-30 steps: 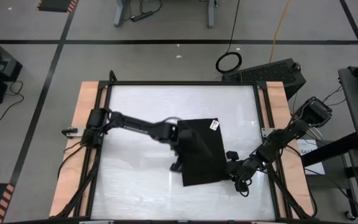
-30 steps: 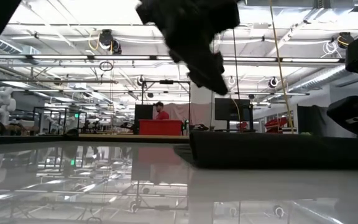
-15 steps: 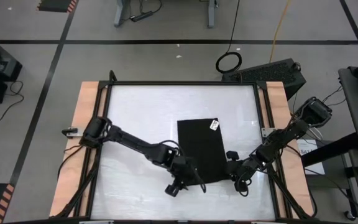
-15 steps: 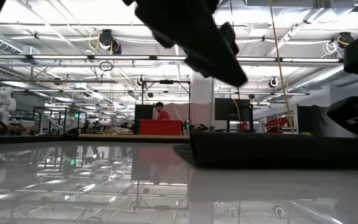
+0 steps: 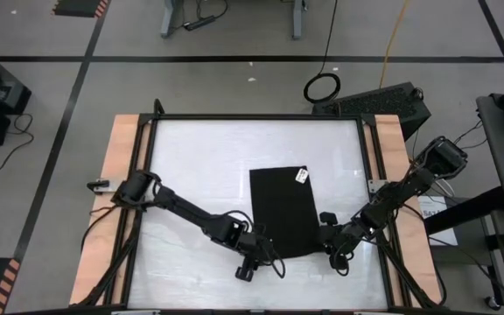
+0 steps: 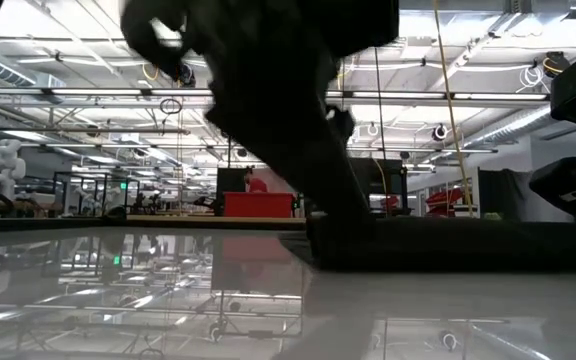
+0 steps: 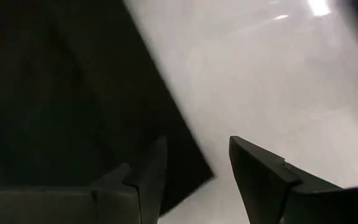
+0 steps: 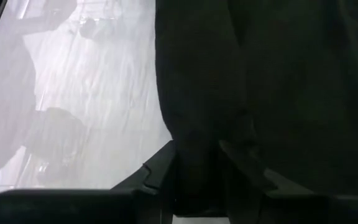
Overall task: Roll towel into tight, uniform cylinder
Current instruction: Roll the black towel
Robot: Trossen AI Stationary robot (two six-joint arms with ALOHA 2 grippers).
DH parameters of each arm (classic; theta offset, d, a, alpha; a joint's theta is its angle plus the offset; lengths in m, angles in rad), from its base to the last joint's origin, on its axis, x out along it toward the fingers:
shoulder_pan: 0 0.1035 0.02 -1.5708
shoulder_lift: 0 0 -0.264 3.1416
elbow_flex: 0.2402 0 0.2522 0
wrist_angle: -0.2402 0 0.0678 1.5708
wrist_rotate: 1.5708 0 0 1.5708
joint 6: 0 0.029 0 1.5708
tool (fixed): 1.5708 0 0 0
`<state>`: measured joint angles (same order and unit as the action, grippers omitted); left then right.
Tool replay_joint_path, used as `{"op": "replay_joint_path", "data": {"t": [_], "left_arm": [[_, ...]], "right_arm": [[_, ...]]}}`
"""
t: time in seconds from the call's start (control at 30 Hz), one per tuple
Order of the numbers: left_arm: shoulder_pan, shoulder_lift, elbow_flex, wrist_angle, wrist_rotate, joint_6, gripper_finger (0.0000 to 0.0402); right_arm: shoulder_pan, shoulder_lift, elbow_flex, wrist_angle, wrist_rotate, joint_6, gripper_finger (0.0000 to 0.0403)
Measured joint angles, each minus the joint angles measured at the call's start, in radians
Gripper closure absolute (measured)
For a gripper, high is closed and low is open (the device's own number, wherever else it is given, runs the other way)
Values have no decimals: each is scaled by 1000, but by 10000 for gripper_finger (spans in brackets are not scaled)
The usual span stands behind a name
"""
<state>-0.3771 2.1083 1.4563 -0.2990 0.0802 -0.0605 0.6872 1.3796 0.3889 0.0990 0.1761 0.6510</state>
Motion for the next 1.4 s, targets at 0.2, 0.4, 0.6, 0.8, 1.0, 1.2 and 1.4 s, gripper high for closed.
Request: {"op": "replay_joint_path", "data": {"t": [0.2,0.4,0.6,0.8,1.0,1.2,1.4], "left_arm": [[-12,31,-2,-22,-132,-67,221],[-17,46,1,-21,-122,-123,261],[-5,47,1,-9,-32,-164,379],[18,42,0,2,102,-248,387],[46,22,-1,26,281,-314,393],[85,22,0,44,391,-365,394],[118,22,-2,36,458,-381,394]], "right_arm": [[0,0,0,1,1,19,303],[-1,0,0,6,-36,78,303],[-1,0,0,40,-161,195,335],[-1,-36,-1,88,-238,294,394],[-14,-91,-16,93,-259,433,383],[-21,-114,-57,101,-296,571,381],[-18,-114,-66,160,-319,525,353]]}}
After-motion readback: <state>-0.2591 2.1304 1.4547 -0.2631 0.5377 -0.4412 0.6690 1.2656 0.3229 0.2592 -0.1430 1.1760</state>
